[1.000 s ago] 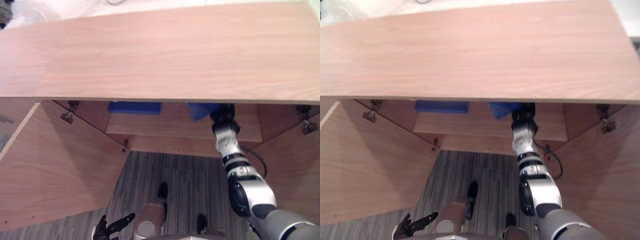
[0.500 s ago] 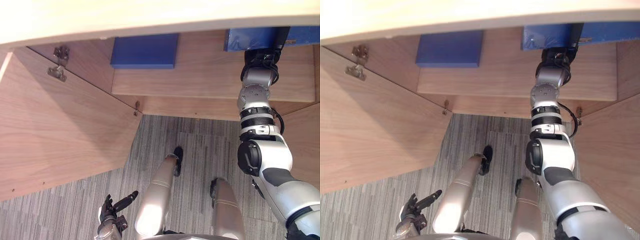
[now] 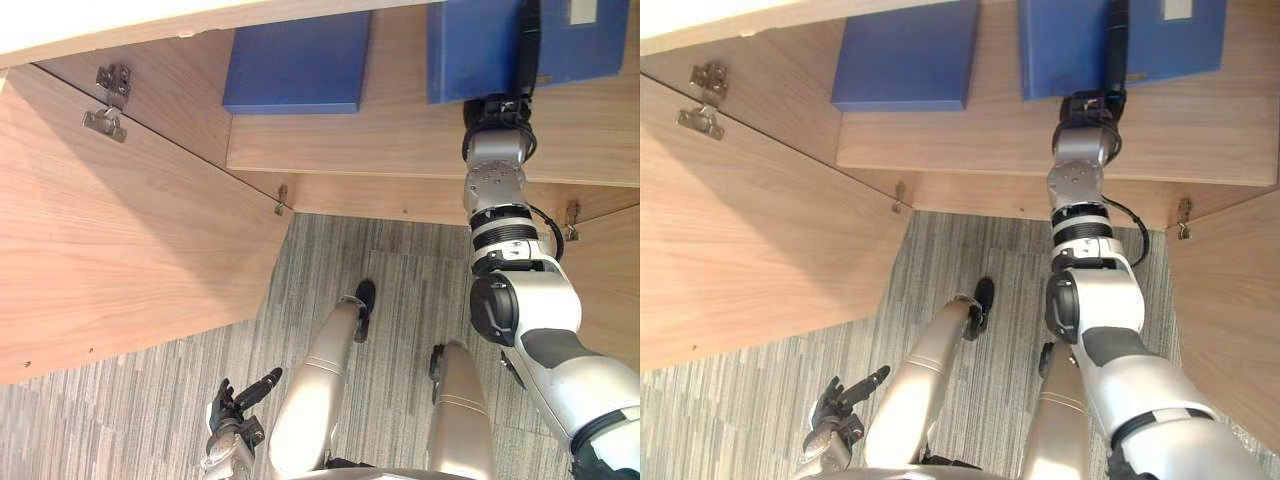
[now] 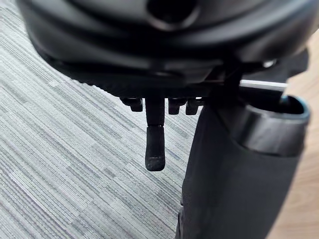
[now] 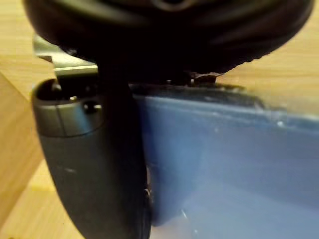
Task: Walk over to the cabinet, pick up the folder, carry it to the office cabinet, place the folder inside the office cabinet, then close the office cabinet door
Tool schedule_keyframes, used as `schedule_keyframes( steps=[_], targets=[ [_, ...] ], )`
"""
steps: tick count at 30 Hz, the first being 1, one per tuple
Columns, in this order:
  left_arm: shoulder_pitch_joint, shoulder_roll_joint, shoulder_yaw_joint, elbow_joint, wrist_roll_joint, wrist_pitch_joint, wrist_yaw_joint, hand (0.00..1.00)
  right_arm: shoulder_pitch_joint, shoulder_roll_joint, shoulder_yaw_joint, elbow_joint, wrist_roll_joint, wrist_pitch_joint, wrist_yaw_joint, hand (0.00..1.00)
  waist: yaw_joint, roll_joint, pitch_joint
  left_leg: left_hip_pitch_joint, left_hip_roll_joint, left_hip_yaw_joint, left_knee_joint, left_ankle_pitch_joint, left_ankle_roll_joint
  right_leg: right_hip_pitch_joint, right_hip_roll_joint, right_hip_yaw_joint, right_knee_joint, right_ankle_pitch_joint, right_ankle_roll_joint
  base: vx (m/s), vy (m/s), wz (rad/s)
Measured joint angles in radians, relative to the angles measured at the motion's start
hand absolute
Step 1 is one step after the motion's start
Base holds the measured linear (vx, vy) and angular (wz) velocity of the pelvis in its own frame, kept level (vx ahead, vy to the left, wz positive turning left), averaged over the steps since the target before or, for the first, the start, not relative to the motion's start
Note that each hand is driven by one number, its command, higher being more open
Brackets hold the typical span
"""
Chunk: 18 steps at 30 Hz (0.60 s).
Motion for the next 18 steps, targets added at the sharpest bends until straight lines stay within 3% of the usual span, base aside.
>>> schedule_keyframes(
  steps=[5,13,18],
  targets=[
    [0.000,0.000,-0.008,0.000,-0.016,0.010,0.001,1.00,-0.028,0.000,0.088,0.040,-0.063,0.054,-0.005,1.00,0.002,0.000,0.000,0.043,0.000,0.000,-0.041,0.012,-0.001,0.040,-0.001,-0.005,-0.038,0.009,-0.013,0.00,0.000,0.00],
    [0.001,0.001,-0.009,-0.001,-0.022,0.010,0.011,1.00,-0.047,0.002,0.094,0.060,-0.093,0.067,-0.005,1.00,0.003,-0.003,-0.001,0.071,0.004,0.001,-0.082,0.020,0.002,0.072,-0.001,-0.009,-0.098,0.029,-0.013,0.02,0.017,-0.01],
    [0.001,0.001,-0.009,-0.008,-0.022,0.010,0.015,1.00,-0.046,-0.002,0.119,0.108,-0.146,0.110,-0.005,1.00,-0.001,-0.008,-0.004,0.106,0.010,0.007,-0.123,0.027,0.004,0.104,0.001,-0.006,-0.148,0.048,-0.015,0.03,0.018,-0.06]
  ],
)
